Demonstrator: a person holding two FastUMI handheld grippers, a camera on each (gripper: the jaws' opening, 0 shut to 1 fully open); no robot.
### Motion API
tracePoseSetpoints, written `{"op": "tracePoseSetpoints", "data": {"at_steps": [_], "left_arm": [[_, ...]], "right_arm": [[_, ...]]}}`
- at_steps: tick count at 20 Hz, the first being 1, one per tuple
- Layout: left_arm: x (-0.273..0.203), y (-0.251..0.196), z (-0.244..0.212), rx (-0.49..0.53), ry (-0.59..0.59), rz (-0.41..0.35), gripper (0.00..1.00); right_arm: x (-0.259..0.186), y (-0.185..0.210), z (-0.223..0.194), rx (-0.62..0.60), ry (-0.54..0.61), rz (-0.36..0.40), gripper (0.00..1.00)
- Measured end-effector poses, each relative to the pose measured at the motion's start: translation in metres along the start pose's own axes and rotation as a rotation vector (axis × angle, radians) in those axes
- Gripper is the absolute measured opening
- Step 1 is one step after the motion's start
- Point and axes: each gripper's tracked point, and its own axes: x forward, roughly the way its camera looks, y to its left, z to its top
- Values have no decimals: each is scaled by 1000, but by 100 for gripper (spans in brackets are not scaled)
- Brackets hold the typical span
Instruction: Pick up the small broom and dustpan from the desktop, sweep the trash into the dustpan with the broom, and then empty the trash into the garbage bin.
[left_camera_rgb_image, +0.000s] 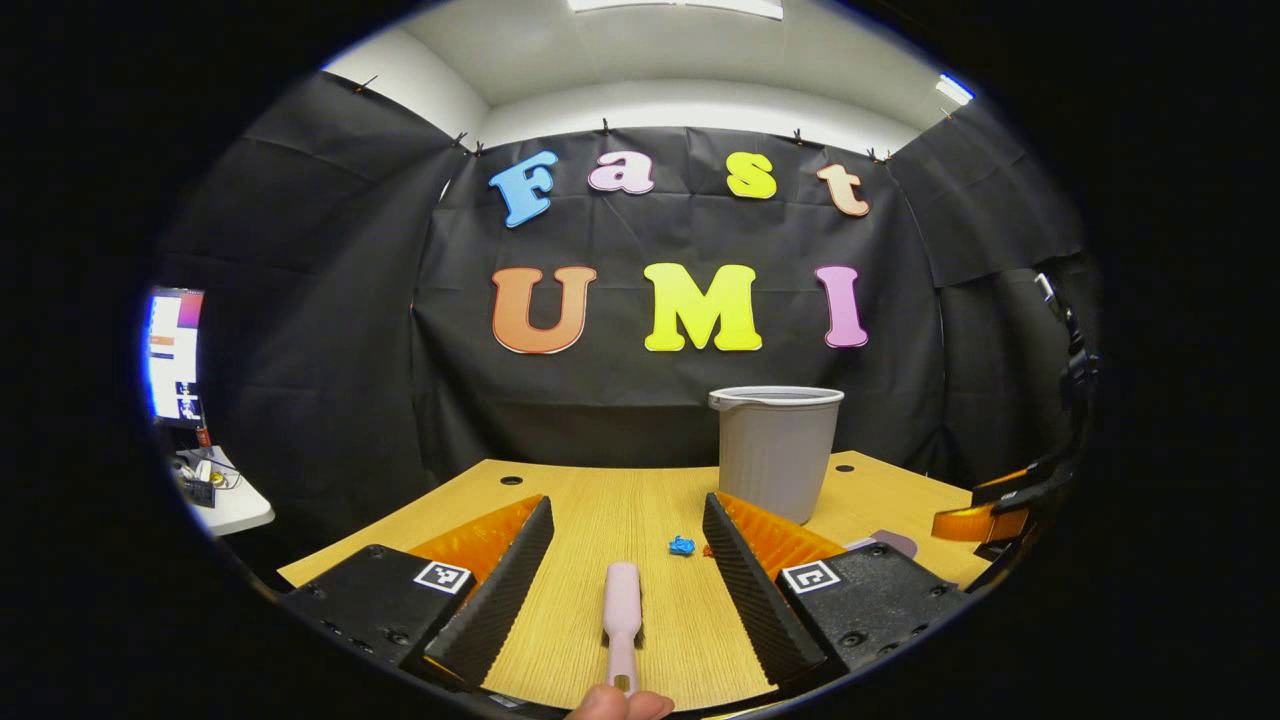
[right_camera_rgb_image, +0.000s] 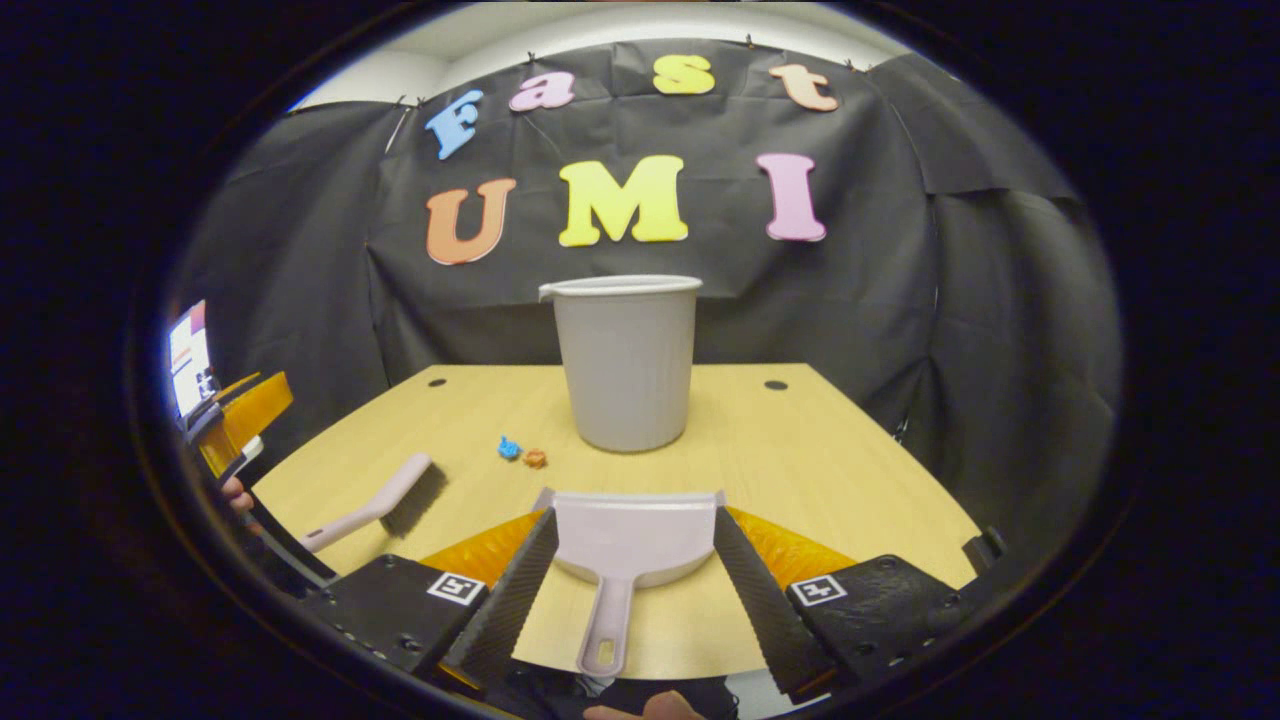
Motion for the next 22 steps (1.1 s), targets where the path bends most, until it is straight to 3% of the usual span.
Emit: {"op": "tracePoseSetpoints", "data": {"at_steps": [9, 15, 22], "left_arm": [[-3, 17, -5, -8, 12, 25, 97], [-2, 34, -10, -20, 23, 52, 97], [-4, 53, -21, -41, 44, 81, 97]], "right_arm": [[34, 11, -61, 33, 353, 28, 95], [53, 10, -87, 88, 537, 1, 96], [76, 11, -86, 65, 607, -30, 95]]}}
